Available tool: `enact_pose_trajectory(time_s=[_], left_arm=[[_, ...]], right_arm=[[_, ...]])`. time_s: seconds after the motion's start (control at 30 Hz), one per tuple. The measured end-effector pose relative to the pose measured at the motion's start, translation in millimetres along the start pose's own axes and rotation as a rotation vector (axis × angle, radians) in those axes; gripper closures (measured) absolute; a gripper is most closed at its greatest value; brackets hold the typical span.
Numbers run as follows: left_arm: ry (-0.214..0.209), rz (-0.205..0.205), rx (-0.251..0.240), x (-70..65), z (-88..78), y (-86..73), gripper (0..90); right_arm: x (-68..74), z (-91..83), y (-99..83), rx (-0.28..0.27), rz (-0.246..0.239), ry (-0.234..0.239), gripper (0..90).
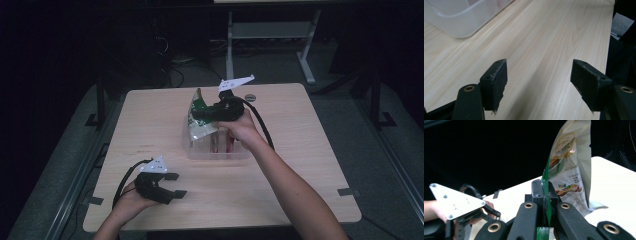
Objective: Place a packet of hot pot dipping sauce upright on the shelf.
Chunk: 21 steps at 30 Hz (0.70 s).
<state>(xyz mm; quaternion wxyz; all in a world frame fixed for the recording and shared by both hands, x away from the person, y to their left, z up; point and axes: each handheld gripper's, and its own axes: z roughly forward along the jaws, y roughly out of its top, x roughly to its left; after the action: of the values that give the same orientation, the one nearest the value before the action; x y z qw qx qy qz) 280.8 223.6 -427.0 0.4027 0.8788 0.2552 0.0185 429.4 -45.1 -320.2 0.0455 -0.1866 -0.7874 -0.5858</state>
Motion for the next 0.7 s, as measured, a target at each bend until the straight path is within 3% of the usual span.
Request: enact_pose_trajectory(time_s=[0.4, 0.7], left_arm=[[-0.004, -0.002, 0.007, -0.3, -0.4, -1.2, 29.6], [-0.009, 0.005, 0.015, -0.3, 1.0, -1.0, 29.6]], right_arm=[[-8.2, 19.9, -8.9, 0.060, 0.018, -0.038, 89.8], [-8.4, 25.3, -12.4, 0.099, 0.010, -0.057, 89.7]])
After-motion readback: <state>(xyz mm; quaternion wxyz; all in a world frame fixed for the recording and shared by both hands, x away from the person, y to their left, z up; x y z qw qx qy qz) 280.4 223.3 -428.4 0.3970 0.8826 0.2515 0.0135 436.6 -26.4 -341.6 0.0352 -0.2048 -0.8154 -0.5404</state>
